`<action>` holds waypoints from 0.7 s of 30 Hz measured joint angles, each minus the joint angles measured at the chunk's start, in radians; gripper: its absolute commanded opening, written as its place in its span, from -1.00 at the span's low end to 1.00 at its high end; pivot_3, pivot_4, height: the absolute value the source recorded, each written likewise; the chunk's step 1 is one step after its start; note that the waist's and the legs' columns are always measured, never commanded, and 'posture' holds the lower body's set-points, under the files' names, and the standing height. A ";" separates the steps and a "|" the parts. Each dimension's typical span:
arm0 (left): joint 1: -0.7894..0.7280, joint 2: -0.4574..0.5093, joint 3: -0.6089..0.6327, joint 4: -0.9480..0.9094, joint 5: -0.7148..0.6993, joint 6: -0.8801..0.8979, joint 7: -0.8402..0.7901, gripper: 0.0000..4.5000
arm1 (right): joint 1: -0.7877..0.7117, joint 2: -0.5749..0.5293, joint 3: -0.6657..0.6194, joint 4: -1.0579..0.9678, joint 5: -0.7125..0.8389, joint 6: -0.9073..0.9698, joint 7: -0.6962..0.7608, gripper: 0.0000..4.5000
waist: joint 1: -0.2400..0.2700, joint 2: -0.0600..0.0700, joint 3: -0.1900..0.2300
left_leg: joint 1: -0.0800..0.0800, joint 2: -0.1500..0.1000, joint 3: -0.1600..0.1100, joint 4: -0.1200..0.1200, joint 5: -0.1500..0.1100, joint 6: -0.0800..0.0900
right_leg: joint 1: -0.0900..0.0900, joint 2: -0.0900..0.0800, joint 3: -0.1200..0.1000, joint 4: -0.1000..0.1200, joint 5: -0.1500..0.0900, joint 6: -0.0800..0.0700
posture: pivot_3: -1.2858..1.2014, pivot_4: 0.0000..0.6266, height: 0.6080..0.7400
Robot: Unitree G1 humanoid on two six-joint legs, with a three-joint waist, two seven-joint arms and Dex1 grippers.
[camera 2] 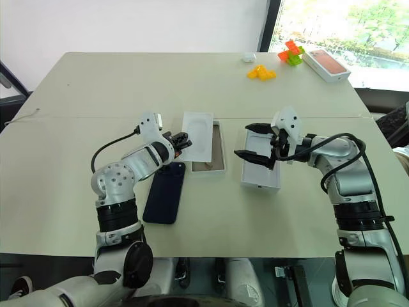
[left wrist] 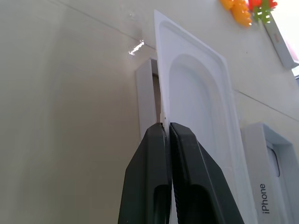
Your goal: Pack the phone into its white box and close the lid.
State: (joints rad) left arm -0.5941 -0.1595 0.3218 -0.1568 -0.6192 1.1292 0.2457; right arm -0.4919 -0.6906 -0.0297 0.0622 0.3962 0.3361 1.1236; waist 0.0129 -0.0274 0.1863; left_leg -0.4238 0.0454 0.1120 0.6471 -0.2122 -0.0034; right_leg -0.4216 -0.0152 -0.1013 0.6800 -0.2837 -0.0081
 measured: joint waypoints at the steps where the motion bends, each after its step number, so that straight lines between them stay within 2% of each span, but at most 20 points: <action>1: 0.000 -0.001 0.000 -0.003 0.000 0.000 0.002 -0.97 | 0.000 0.000 0.000 0.001 0.000 0.000 0.000 1.00 | 0.000 0.000 0.000 | 0.000 0.000 0.000 0.000 0.000 0.000 | 0.000 0.000 0.000 0.000 0.000 0.000 | 0.03 -0.52 0.95; 21: 0.004 -0.006 -0.021 0.057 -0.034 0.009 -0.001 -0.97 | 0.000 0.000 0.009 0.000 -0.011 -0.015 -0.015 1.00 | 0.001 0.000 0.000 | 0.000 0.000 0.000 0.000 0.000 0.000 | 0.000 0.000 0.000 0.000 0.000 0.000 | 0.03 -0.52 0.95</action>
State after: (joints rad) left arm -0.5905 -0.1652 0.3007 -0.1001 -0.6535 1.1379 0.2449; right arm -0.4921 -0.6904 -0.0205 0.0626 0.3849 0.3213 1.1087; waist 0.0136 -0.0275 0.1863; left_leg -0.4239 0.0453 0.1119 0.6471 -0.2122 -0.0034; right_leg -0.4216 -0.0152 -0.1013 0.6798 -0.2839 -0.0078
